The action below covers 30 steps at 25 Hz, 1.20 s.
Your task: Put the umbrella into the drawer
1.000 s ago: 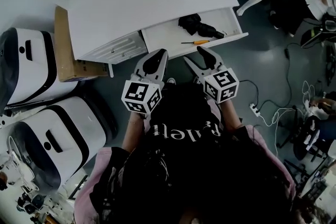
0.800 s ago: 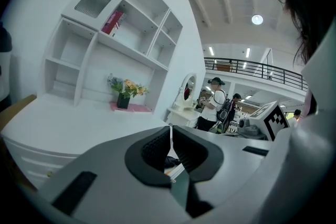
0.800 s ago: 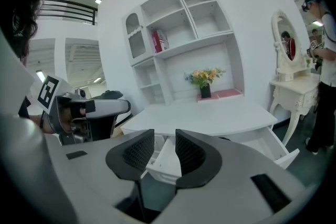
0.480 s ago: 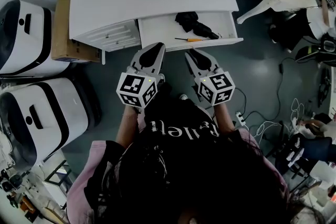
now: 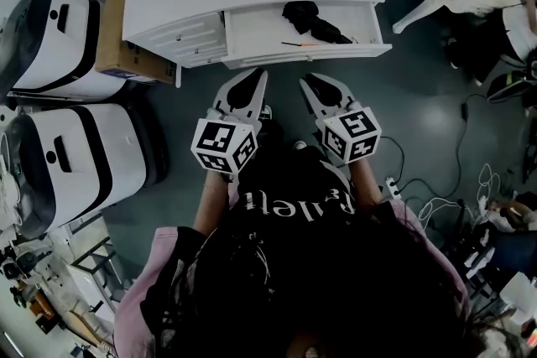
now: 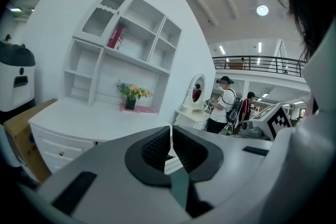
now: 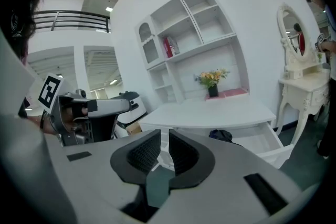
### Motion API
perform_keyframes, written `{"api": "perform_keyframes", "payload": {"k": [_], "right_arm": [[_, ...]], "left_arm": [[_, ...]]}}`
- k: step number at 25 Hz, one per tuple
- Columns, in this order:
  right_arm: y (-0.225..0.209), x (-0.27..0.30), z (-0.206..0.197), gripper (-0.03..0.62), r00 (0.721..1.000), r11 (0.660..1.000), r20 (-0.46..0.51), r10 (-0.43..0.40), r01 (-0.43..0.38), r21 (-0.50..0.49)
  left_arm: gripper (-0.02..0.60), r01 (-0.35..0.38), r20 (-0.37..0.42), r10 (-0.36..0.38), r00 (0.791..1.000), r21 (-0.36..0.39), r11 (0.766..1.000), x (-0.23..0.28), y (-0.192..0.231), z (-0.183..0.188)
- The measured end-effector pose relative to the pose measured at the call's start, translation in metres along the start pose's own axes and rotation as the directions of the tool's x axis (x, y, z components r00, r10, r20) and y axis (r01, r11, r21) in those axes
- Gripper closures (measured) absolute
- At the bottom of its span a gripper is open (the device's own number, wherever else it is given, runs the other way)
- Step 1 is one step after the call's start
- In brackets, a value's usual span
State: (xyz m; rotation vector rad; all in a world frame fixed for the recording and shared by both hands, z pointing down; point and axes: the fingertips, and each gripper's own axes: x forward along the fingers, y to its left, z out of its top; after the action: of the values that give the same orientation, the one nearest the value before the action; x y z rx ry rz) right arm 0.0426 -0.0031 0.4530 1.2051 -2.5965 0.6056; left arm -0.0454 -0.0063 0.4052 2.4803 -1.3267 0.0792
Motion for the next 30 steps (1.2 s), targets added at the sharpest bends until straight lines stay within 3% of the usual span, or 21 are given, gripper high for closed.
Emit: {"api": "perform_keyframes", "payload": {"k": [13,30], "right_arm": [[0.024,-0.042,-0.024,0.523,0.995,0.992,-0.024,0.100,-0.102,-0.076],[0.027,-0.060,-0.029,0.526,0.991,0.986,-0.032,0.131,-0.134,-0.099]], "left_arm": [[0.557,-0.086,0.028,0.086,0.996,-0.014,0.996,-0.040,-0.048,-0.025],[0.557,-0.097,0.041,0.097,0.994,-0.004,0.995,-0.045,-0.068,-0.027]]}}
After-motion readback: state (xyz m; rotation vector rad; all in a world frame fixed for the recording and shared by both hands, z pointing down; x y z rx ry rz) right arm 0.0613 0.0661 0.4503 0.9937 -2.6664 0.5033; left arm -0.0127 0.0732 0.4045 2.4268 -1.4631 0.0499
